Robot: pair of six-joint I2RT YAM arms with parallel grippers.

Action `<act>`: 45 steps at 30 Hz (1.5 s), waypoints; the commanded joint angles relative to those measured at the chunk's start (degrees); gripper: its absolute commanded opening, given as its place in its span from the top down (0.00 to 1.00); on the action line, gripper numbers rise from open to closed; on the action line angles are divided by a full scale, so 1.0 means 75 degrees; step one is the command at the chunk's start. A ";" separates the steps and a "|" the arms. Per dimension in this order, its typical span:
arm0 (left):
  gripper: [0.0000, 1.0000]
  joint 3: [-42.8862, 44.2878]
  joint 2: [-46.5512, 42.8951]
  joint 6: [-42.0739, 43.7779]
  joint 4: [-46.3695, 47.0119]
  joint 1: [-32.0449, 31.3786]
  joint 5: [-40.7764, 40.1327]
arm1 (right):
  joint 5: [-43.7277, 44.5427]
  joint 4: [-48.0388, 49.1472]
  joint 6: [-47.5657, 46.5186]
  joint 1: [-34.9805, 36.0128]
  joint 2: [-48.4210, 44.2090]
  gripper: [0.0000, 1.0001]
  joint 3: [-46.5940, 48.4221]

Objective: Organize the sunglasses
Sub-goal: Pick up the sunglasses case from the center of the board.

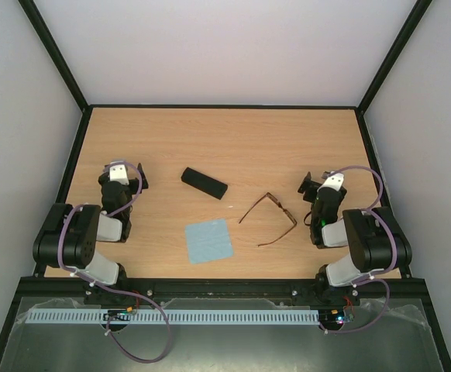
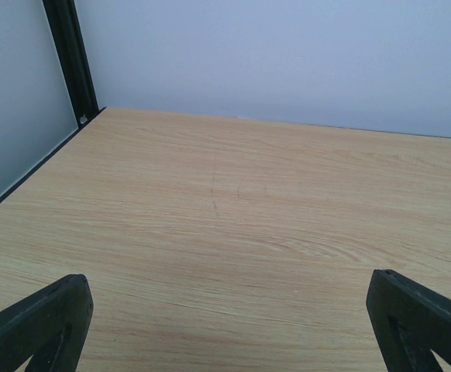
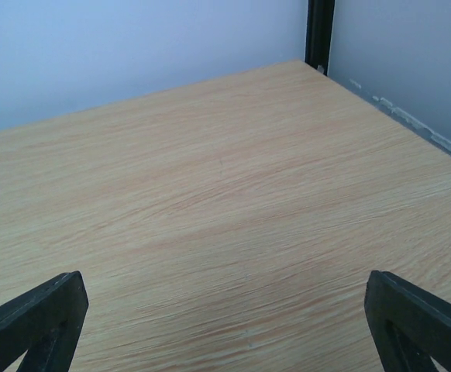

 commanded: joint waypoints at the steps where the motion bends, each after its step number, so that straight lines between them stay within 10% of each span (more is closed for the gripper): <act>1: 0.00 -0.0348 -0.0633 -0.0082 0.0422 0.0054 -0.0342 | 0.0498 0.1050 -0.0003 0.0011 -0.0512 0.01 -0.0545; 13: 0.00 0.0174 -0.2187 0.0103 -0.1911 -0.0186 0.0318 | -0.0315 -0.5861 0.0994 0.0029 -0.4117 0.01 0.2249; 23: 0.00 0.3535 -0.3810 -0.1799 -0.7226 -0.0509 0.0055 | -0.5775 -0.8487 0.2106 0.0026 -0.3176 0.01 0.4768; 32: 0.01 0.3555 -0.4073 -0.2191 -0.7979 -0.0509 0.0404 | -0.2969 -0.7252 0.1561 0.0136 -0.2613 0.01 0.3554; 37: 0.00 0.3203 -0.4477 -0.3039 -0.8214 -0.0509 0.1149 | -0.3653 -0.7916 0.1390 0.0421 -0.2560 0.02 0.4185; 45: 0.00 0.2659 -0.4484 -0.4715 -0.8356 -0.0216 0.3880 | -0.3960 -1.2015 0.0825 0.2081 0.0308 0.01 0.7649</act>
